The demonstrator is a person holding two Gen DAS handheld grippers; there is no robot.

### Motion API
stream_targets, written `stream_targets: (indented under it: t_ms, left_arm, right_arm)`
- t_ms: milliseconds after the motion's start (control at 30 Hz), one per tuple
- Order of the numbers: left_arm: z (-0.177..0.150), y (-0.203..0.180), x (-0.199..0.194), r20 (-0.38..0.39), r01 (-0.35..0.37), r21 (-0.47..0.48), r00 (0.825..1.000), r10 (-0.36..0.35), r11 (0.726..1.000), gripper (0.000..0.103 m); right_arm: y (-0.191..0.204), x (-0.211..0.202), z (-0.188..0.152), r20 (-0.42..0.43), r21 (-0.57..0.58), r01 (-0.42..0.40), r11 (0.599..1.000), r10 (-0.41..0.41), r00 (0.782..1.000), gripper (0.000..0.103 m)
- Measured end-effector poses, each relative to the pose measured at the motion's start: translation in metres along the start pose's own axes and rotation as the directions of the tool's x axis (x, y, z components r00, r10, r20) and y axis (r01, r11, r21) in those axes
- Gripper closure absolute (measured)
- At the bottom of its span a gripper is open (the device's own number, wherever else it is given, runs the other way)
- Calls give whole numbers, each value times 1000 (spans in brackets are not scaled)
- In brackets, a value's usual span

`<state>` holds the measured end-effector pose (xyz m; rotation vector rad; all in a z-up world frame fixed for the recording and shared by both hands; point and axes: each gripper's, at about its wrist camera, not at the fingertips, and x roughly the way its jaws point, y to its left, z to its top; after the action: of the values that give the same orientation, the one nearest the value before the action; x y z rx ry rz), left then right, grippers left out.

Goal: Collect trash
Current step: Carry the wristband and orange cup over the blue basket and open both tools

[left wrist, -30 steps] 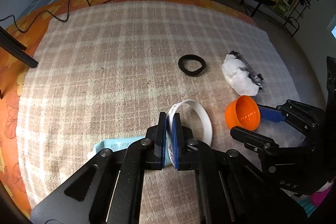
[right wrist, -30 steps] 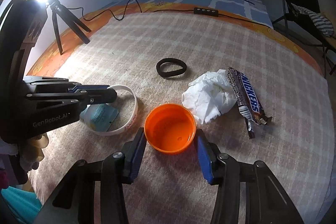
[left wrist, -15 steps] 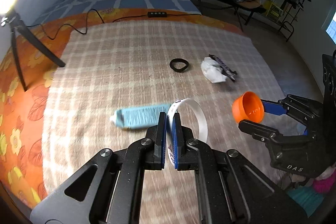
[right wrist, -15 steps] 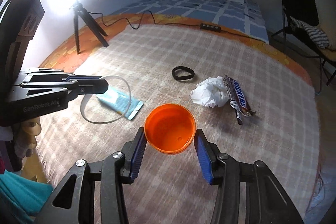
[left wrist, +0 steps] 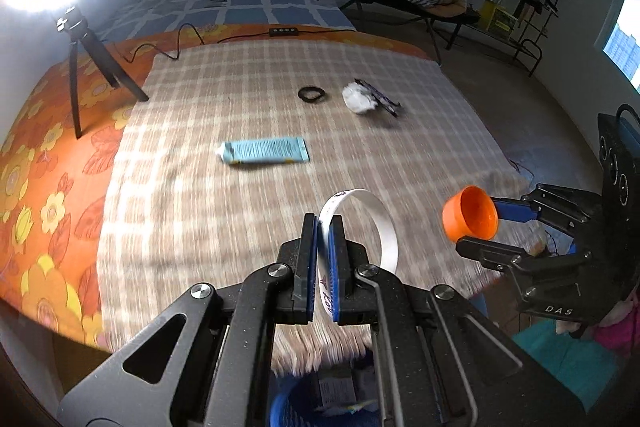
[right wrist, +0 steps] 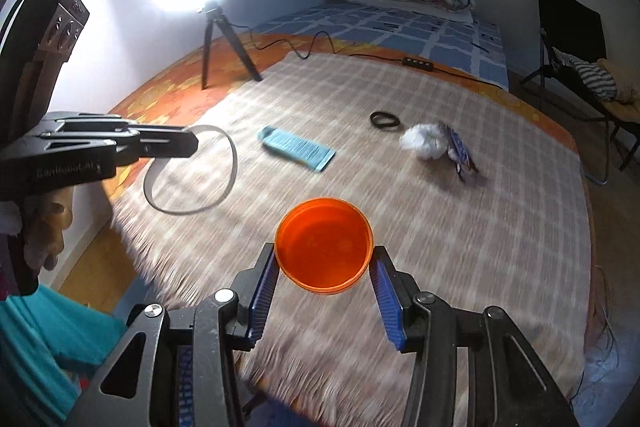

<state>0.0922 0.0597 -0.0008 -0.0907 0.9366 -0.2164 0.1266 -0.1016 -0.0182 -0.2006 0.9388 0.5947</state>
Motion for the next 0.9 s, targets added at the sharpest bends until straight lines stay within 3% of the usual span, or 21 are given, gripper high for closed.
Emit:
stream_targets:
  t_ms: [467,900]
  left_arm:
    - [-80,-14,-6,-71,-2,15,997,3,1000,100]
    - [-138,-22,28,-200,-2,34,980,9,999,100]
  right_arm:
    - [43,-36,-70,-23,-33,-12,999,12,1000,55]
    - [71,-17,-120,-101,-60,-43,997,37,994,55]
